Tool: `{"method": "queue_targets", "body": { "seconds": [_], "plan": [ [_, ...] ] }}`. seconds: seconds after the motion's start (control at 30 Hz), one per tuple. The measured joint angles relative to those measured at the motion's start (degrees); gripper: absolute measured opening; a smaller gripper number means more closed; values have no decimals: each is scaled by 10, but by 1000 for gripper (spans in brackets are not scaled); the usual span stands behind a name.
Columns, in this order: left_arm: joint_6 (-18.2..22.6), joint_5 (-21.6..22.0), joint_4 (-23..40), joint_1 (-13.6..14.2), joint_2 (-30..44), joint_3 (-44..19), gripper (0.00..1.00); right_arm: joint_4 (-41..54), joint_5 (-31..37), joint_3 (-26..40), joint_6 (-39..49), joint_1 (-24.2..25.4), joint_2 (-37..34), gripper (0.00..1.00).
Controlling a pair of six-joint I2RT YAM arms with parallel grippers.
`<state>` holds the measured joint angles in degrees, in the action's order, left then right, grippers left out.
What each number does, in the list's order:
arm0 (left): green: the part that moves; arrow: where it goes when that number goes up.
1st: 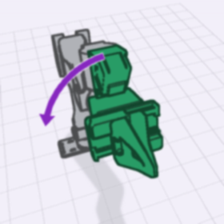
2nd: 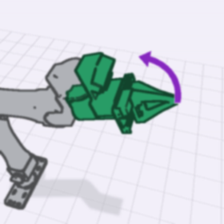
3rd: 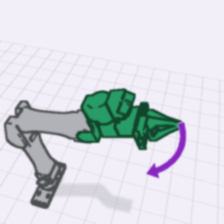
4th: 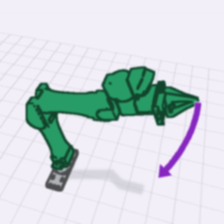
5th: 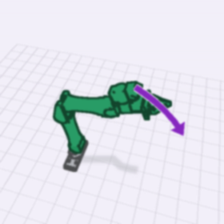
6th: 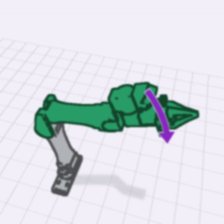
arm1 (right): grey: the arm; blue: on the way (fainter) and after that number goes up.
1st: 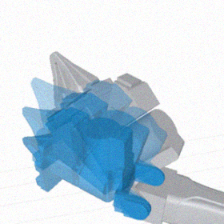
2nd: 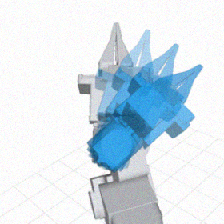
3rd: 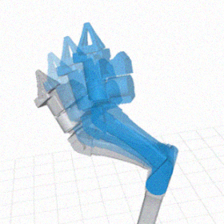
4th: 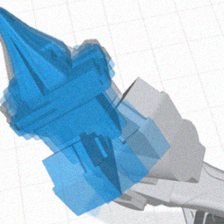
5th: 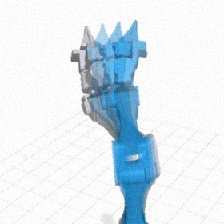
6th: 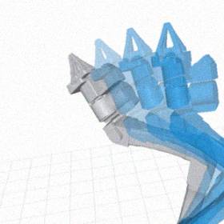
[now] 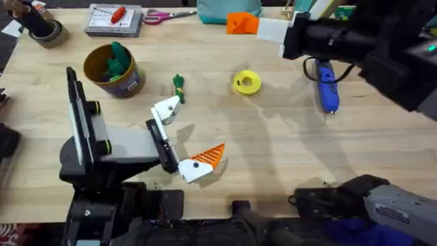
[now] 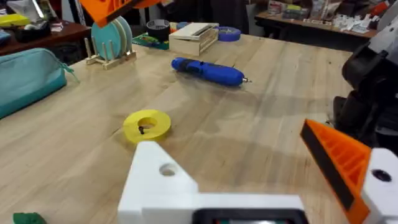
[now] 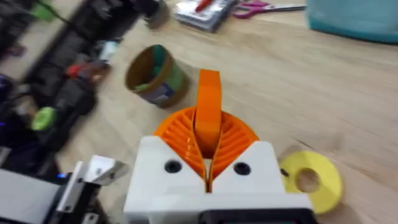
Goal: Pick up the gripper from the table and insert it into the empty holder that is missing its gripper. Then pick up a screw, insert it into the mounting hole, and use the screwdriver to tighten it. Finally, clean up the table by picking up the vegetable and placing it into the bucket.
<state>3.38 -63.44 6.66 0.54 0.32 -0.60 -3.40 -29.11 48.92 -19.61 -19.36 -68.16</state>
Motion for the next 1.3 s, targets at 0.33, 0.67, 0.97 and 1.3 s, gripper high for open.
{"method": "queue_targets", "body": {
  "seconds": [0.33, 0.67, 0.97, 1.3],
  "plan": [
    [0, 0, 0, 0, 0, 0, 985, -182, -199, -41, -152, 20, -81, 9],
    [0, 0, 0, 0, 0, 0, 985, -409, -353, -45, -303, 20, -195, 9],
    [0, 0, 0, 0, 0, 0, 985, -568, -434, -45, -455, 20, -277, 9],
    [0, 0, 0, 0, 0, 0, 985, -566, -519, -45, -496, 20, -291, 9]
  ]
}}
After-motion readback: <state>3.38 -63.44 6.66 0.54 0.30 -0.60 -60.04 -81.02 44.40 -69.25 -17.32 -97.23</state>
